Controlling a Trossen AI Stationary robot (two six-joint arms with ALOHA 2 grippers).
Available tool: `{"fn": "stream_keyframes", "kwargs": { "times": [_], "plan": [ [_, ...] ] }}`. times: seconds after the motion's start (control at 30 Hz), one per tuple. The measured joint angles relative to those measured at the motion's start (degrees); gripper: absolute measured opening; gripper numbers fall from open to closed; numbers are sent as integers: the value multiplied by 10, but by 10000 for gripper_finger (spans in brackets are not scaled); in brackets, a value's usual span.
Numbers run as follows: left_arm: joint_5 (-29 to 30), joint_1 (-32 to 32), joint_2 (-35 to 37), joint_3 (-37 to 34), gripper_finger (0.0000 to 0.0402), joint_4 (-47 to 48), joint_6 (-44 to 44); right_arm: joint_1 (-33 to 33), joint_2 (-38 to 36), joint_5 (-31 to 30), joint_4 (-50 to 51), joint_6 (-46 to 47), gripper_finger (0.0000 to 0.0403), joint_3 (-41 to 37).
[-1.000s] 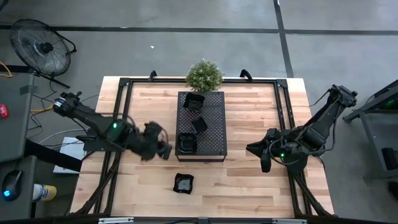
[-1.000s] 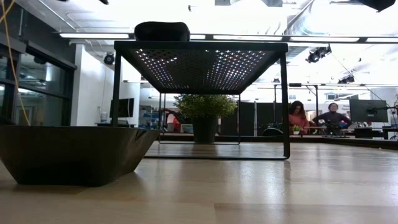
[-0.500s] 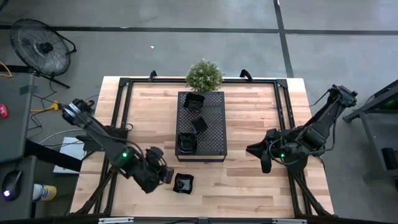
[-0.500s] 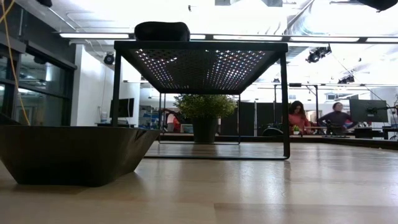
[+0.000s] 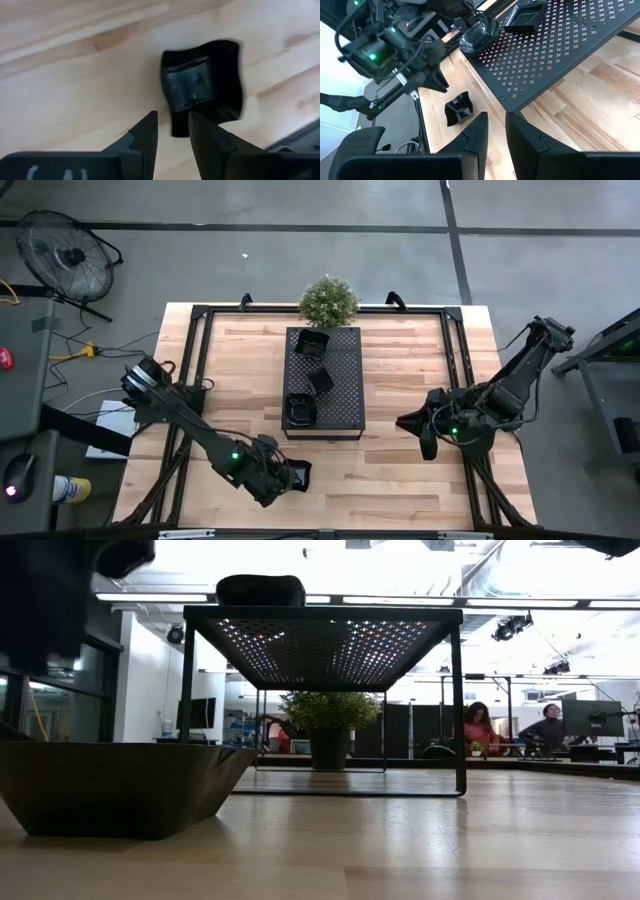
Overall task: Pick & Place Mini shaped plates
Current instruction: Stack the distorted square plate on top of the distorted square plates on the shelf
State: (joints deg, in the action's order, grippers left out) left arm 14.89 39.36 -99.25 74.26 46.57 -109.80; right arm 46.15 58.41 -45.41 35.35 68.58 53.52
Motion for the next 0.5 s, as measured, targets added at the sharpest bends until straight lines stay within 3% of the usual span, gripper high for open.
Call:
{"fn": "stream_keyframes", "kwargs": {
  "times": [0.5],
  "plan": [
    [-21,-4,-64,0,107,-50,16,0,0,-8,3,4,62,0]
  ]
}}
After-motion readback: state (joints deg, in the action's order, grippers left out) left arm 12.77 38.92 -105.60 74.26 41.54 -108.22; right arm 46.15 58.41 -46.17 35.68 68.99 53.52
